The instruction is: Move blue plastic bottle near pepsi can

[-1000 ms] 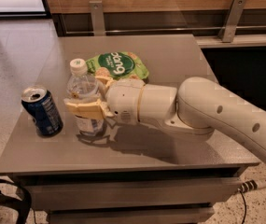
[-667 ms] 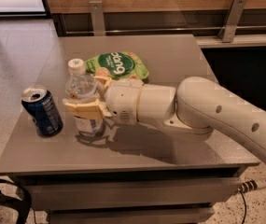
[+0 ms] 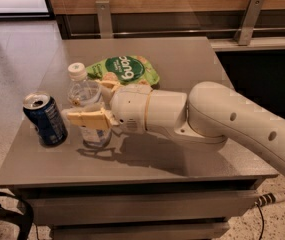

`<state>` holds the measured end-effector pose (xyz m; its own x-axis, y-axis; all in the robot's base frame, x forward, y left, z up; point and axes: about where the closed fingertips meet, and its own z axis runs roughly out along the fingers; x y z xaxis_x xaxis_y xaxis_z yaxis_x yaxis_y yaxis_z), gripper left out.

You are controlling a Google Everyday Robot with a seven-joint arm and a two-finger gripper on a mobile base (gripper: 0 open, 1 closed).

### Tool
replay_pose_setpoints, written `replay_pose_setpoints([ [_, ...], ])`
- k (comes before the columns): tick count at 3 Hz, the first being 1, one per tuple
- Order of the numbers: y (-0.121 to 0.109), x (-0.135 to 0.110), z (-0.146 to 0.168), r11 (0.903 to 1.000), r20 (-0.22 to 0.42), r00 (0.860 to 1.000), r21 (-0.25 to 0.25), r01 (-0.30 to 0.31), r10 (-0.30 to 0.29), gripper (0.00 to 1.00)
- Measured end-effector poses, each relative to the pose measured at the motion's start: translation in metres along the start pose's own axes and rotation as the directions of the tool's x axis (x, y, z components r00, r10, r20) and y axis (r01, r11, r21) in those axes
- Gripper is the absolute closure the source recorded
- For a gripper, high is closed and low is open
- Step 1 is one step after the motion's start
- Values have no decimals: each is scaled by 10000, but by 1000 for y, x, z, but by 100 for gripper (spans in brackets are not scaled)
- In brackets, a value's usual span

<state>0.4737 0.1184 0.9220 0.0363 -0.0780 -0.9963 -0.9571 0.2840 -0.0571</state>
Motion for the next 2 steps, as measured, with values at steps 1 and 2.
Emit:
replay_pose_setpoints([
  [1, 1, -1, 1, 10000, -3, 10000, -26, 16, -16, 0],
  [2, 1, -1, 1, 10000, -3, 10000, -27, 17, -17, 0],
])
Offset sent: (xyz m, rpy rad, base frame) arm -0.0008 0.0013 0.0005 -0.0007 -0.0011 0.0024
